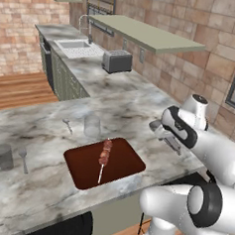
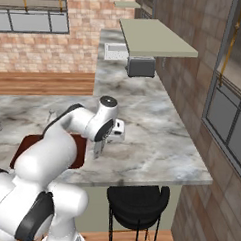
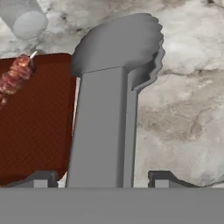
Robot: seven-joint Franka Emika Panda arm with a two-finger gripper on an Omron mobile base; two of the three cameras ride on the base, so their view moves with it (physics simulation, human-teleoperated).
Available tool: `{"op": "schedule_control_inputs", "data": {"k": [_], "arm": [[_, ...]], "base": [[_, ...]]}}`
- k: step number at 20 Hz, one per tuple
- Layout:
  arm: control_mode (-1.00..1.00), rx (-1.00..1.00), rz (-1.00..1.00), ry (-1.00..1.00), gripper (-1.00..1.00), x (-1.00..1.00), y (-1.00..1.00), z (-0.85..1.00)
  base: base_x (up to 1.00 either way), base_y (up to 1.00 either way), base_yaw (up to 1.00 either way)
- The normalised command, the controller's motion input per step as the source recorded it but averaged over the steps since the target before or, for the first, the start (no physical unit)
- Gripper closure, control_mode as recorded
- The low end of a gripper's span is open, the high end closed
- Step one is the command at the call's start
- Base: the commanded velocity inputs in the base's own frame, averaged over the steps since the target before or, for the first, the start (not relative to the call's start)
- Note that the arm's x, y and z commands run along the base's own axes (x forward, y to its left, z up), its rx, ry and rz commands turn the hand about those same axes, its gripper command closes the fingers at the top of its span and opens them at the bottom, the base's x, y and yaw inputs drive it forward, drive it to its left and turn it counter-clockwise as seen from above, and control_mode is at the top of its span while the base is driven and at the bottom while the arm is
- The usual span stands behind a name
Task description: Take the tongs from the drawer on the left and place them on the dining counter next to the tray containing the kebab skewer.
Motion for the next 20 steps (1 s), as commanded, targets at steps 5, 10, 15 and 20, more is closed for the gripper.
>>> {"op": "schedule_control_inputs", "data": {"k": [5,10,15,20], "arm": [[-1.0,-0.03,0.05,0.0,1.0,0.35,0.0,-0.32],[-1.0,0.0,0.04,0.0,1.0,0.14,0.0,-0.33],[-1.0,0.0,0.02,-0.01,1.0,0.1,0.0,-0.19],[-1.0,0.0,0.01,-0.01,1.0,0.06,0.01,-0.14]], "base": [[0.0,0.0,0.0],[0.0,0.0,0.0],[0.0,0.0,0.0],[0.0,0.0,0.0]]}}
